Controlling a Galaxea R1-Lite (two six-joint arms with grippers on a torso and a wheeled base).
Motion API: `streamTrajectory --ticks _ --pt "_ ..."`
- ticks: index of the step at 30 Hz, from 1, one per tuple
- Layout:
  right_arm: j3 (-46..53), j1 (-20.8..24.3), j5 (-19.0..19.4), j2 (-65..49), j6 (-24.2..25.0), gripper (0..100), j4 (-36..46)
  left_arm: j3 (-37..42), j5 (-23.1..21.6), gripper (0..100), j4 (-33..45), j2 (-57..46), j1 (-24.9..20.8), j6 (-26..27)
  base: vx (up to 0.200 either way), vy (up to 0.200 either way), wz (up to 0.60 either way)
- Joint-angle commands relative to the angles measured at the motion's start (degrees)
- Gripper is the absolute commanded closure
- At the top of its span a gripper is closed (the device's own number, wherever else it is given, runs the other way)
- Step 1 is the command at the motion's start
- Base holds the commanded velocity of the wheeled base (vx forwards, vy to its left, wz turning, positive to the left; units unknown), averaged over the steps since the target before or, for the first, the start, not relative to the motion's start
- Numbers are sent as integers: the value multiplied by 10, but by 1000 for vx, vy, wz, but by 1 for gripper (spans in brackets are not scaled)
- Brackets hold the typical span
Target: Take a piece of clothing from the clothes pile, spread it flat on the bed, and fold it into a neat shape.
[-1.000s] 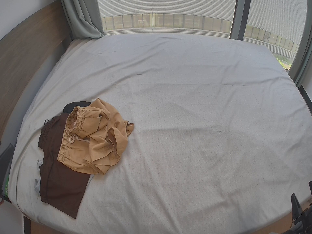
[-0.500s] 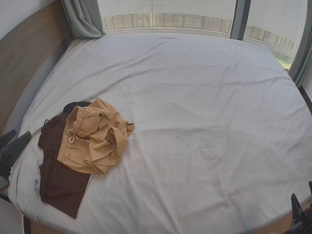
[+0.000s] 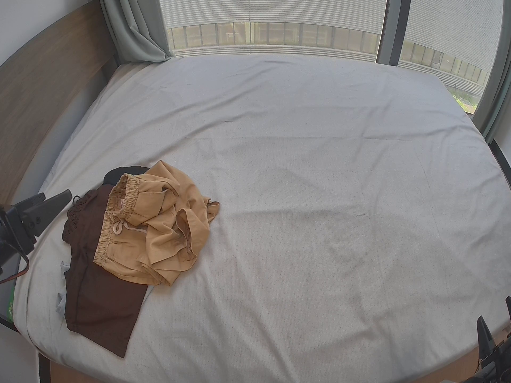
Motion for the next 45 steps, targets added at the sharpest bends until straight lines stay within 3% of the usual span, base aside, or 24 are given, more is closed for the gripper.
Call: streamTrajectory --ticks 1,9,45 --pt "9 0 0 -8 0 0 0 -4 -30 0 -12 46 22 -1 0 0 0" --pt "9 0 0 -8 0 0 0 -11 -96 0 -32 100 55 -2 0 0 0" --pt "9 0 1 -8 -2 0 0 -160 -113 0 -39 361 59 -2 0 0 0"
